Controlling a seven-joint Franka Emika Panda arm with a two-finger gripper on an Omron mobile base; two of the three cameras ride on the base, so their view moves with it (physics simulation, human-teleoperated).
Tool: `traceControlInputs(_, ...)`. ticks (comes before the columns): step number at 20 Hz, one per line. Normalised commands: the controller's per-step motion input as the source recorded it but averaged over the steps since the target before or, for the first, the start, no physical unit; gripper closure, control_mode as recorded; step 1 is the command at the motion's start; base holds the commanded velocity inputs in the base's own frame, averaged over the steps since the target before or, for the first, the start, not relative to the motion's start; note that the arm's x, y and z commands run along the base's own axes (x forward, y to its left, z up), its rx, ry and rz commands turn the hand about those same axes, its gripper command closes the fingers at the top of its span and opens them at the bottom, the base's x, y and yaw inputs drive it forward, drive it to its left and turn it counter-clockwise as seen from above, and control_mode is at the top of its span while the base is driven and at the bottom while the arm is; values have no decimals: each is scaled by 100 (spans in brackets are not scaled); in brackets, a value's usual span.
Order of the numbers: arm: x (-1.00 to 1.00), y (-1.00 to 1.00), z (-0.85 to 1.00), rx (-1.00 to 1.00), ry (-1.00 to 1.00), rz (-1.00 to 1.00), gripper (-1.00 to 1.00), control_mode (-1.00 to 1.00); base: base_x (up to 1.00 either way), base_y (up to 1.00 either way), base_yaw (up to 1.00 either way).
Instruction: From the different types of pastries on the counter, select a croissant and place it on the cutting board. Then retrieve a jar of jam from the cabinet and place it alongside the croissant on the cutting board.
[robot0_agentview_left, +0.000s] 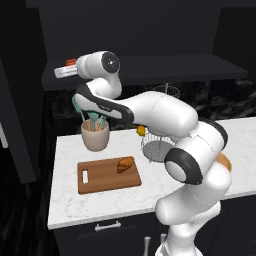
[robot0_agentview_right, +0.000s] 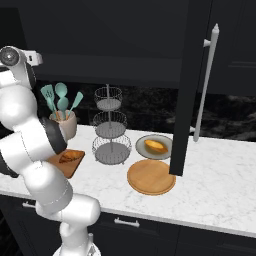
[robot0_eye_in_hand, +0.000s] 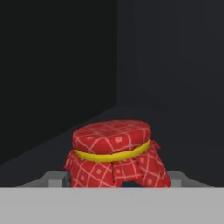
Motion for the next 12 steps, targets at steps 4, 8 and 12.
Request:
traceControlInputs(4,-3,3,1,0,0,0,100,-100,0,0,0)
traceControlInputs(8,-51,1,39,3,0,-1,100,-100,0,0,0)
traceControlInputs(12,-80,-2,39,4,-3,-4,100,-100,0,0,0)
